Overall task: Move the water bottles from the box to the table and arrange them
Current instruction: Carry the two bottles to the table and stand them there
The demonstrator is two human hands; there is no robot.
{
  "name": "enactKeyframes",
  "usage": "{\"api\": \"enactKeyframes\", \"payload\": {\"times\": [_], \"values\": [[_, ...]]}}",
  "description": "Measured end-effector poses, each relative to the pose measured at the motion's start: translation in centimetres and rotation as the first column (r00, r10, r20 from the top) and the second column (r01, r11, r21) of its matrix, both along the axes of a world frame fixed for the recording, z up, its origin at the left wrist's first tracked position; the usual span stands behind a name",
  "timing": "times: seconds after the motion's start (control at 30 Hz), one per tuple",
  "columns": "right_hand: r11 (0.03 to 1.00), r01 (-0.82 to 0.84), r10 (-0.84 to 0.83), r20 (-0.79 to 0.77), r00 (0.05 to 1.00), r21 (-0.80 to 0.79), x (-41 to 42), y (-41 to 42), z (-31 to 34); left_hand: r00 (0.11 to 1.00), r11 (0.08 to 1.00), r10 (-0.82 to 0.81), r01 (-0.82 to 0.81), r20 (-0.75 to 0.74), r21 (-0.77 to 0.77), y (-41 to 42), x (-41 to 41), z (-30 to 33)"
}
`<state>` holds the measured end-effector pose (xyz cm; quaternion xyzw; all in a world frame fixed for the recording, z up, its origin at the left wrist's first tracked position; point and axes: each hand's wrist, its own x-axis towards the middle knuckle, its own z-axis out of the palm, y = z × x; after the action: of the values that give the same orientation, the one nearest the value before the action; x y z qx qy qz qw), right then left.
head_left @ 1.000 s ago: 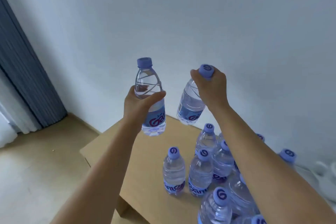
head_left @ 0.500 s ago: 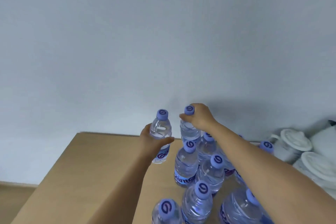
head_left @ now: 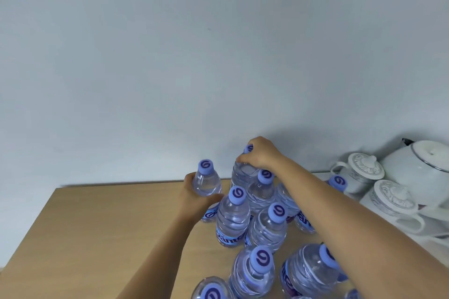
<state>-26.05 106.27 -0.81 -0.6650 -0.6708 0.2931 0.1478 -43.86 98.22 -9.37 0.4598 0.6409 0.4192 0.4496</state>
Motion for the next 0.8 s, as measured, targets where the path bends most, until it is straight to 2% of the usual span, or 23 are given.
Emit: {"api": "enactKeyframes", "payload": {"times": [0.13,0.23,0.33,0.53,0.6,0.67,0.8], "values": [[1.0,0.018,-0.019,0.021,1.0,0.022,0.2,-0.5,0.1,0.998,1.0,-0.014,0.014,0.067,-0.001,-0.7,-0.2,0.9],[0.992,0.063,-0.062,-0.012,0.998,0.11,1.2,-1.7,0.9,0.999,0.999,-0.005,0.003,0.033,0.047,-1.2,-0.3,3.0],[0.98,0.094,-0.087,-0.047,0.995,0.173,3.5,-3.7,2.2,0.996,0.992,0.037,-0.028,-0.081,0.12,-1.7,0.4,6.4],[0.953,0.157,-0.143,-0.07,0.987,0.259,11.7,-11.9,5.8,0.918,0.935,0.032,0.113,-0.396,0.337,-6.2,6.7,14.2],[0.938,0.217,-0.203,-0.08,0.976,0.271,15.2,-15.7,6.5,0.915,0.905,-0.035,0.199,-0.401,0.375,-8.6,10.4,15.7],[0.909,0.31,-0.292,-0.103,0.951,0.279,19.4,-20.8,6.8,0.887,0.862,-0.179,0.35,-0.425,0.368,-11.8,15.6,16.4],[0.819,0.506,-0.504,-0.082,0.86,0.271,28.3,-32.9,5.6,0.746,0.702,-0.461,0.638,-0.481,0.316,-18.3,27.0,15.1]]}}
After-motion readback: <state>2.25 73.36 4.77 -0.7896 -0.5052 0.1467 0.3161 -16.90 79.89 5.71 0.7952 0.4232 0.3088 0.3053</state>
